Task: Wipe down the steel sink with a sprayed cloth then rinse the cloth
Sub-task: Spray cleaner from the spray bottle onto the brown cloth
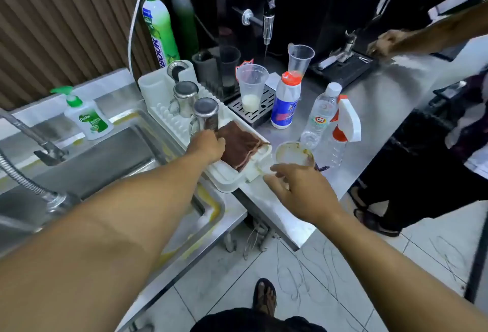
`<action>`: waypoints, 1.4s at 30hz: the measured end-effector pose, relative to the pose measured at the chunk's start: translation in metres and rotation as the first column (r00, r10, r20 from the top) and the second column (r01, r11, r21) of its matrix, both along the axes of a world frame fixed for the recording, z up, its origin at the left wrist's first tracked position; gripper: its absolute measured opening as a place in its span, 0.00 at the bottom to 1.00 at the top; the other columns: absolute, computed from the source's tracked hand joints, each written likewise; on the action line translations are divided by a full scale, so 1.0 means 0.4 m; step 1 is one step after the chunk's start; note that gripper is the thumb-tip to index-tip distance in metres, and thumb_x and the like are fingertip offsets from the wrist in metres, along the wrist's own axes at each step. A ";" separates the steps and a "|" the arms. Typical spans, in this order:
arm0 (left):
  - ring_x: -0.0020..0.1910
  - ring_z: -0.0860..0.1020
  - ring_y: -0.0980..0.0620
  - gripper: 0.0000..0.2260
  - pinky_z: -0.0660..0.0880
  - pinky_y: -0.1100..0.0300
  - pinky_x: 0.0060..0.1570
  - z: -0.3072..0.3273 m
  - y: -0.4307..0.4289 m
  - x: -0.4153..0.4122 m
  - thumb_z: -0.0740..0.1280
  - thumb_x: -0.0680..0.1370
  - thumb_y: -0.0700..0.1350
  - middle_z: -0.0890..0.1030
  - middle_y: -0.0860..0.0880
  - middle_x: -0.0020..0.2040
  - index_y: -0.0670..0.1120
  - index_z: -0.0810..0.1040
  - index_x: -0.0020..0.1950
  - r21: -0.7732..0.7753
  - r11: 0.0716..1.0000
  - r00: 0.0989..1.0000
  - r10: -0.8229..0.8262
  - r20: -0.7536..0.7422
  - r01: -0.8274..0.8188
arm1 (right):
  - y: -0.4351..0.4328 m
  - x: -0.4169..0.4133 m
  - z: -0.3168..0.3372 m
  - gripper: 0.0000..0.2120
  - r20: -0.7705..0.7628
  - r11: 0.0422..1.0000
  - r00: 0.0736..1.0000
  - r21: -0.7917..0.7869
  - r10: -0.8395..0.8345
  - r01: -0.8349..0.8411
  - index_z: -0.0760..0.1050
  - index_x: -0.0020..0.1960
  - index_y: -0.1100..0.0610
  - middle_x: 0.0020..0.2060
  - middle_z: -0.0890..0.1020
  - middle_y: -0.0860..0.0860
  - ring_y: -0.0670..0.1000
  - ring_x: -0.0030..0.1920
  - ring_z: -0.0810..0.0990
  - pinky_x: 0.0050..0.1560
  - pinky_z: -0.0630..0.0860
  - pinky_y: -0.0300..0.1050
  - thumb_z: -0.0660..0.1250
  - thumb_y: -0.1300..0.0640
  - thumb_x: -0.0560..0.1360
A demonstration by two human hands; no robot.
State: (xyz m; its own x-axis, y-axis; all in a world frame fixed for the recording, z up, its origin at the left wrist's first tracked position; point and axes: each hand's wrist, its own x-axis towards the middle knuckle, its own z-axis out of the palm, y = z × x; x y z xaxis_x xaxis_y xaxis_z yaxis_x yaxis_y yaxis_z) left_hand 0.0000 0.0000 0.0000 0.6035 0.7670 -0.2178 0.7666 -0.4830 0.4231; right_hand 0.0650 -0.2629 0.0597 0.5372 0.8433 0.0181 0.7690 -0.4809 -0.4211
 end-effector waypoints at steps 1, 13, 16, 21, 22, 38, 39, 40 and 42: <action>0.54 0.78 0.37 0.17 0.78 0.49 0.53 -0.004 0.008 0.011 0.60 0.80 0.50 0.80 0.37 0.56 0.38 0.80 0.54 -0.002 0.999 0.999 0.043 -0.004 -0.043 | -0.011 0.009 -0.009 0.23 -0.019 1.000 1.000 0.006 -0.005 0.005 0.79 0.64 0.49 0.54 0.85 0.46 0.49 0.52 0.83 0.49 0.78 0.46 0.59 0.36 0.80; 0.60 0.76 0.35 0.20 0.78 0.45 0.54 -0.073 0.025 0.092 0.67 0.77 0.56 0.79 0.38 0.59 0.41 0.79 0.59 0.020 0.975 0.968 0.221 -0.118 -0.220 | -0.099 0.082 -0.053 0.16 -0.081 0.997 0.996 -0.068 -0.025 0.019 0.78 0.47 0.43 0.44 0.84 0.40 0.42 0.45 0.82 0.40 0.73 0.40 0.57 0.35 0.78; 0.60 0.76 0.36 0.19 0.76 0.45 0.57 -0.078 0.017 0.096 0.68 0.77 0.56 0.80 0.39 0.57 0.43 0.78 0.58 0.042 0.974 0.966 0.225 -0.128 -0.222 | -0.113 0.100 -0.052 0.17 -0.090 0.994 0.994 -0.087 -0.068 0.060 0.69 0.36 0.45 0.35 0.81 0.43 0.45 0.36 0.78 0.35 0.72 0.44 0.58 0.37 0.78; 0.59 0.74 0.37 0.10 0.73 0.45 0.58 -0.071 0.003 0.090 0.66 0.78 0.49 0.79 0.40 0.54 0.43 0.76 0.52 0.016 0.984 0.984 0.176 -0.015 -0.176 | -0.143 0.143 -0.077 0.17 -0.149 0.971 0.964 -0.124 -0.222 0.205 0.66 0.30 0.55 0.24 0.72 0.51 0.55 0.29 0.72 0.29 0.67 0.47 0.60 0.51 0.76; 0.56 0.75 0.36 0.08 0.72 0.46 0.56 -0.071 0.007 0.087 0.66 0.78 0.48 0.79 0.40 0.52 0.44 0.74 0.50 0.000 0.987 0.986 0.163 0.021 -0.163 | -0.152 0.153 -0.075 0.15 -0.152 0.959 0.951 -0.134 -0.270 0.251 0.68 0.30 0.56 0.24 0.73 0.52 0.56 0.31 0.73 0.31 0.70 0.47 0.59 0.50 0.74; 0.52 0.82 0.47 0.05 0.79 0.49 0.59 0.030 -0.007 0.072 0.68 0.80 0.46 0.84 0.46 0.51 0.47 0.83 0.52 -0.506 0.857 0.851 0.337 0.403 -0.099 | -0.085 0.305 0.023 0.27 -0.484 0.872 0.848 0.294 -0.216 0.390 0.70 0.66 0.43 0.55 0.80 0.40 0.46 0.56 0.79 0.47 0.73 0.40 0.74 0.38 0.71; 0.52 0.83 0.48 0.04 0.79 0.49 0.59 0.036 -0.012 0.071 0.68 0.80 0.45 0.85 0.47 0.51 0.50 0.83 0.50 -0.533 0.842 0.830 0.357 0.429 -0.086 | -0.076 0.308 0.022 0.29 -0.492 0.873 0.845 0.295 -0.210 0.388 0.69 0.66 0.43 0.57 0.80 0.42 0.48 0.57 0.79 0.48 0.73 0.41 0.74 0.37 0.70; 0.52 0.83 0.49 0.04 0.79 0.49 0.59 0.046 -0.016 0.065 0.69 0.79 0.45 0.86 0.48 0.50 0.51 0.83 0.50 -0.560 0.825 0.811 0.377 0.449 -0.074 | -0.065 0.310 0.023 0.31 -0.507 0.874 0.840 0.302 -0.192 0.382 0.69 0.67 0.43 0.59 0.80 0.43 0.49 0.58 0.79 0.50 0.75 0.43 0.74 0.35 0.69; 0.52 0.84 0.48 0.06 0.80 0.48 0.59 0.060 -0.020 0.059 0.69 0.79 0.46 0.87 0.48 0.51 0.51 0.84 0.54 -0.607 0.793 0.776 0.413 0.477 -0.049 | -0.046 0.312 0.024 0.31 -0.527 0.870 0.833 0.317 -0.169 0.377 0.71 0.66 0.43 0.59 0.81 0.44 0.50 0.58 0.80 0.55 0.77 0.48 0.72 0.33 0.68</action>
State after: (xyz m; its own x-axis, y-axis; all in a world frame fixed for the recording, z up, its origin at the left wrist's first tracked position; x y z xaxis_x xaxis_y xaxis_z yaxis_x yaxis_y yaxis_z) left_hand 0.0234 -0.0080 0.0242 0.5674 0.7605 -0.3157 0.3520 0.1227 0.9279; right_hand 0.1899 -0.2814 0.0692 0.7726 0.6349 -0.0018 0.2884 -0.3535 -0.8898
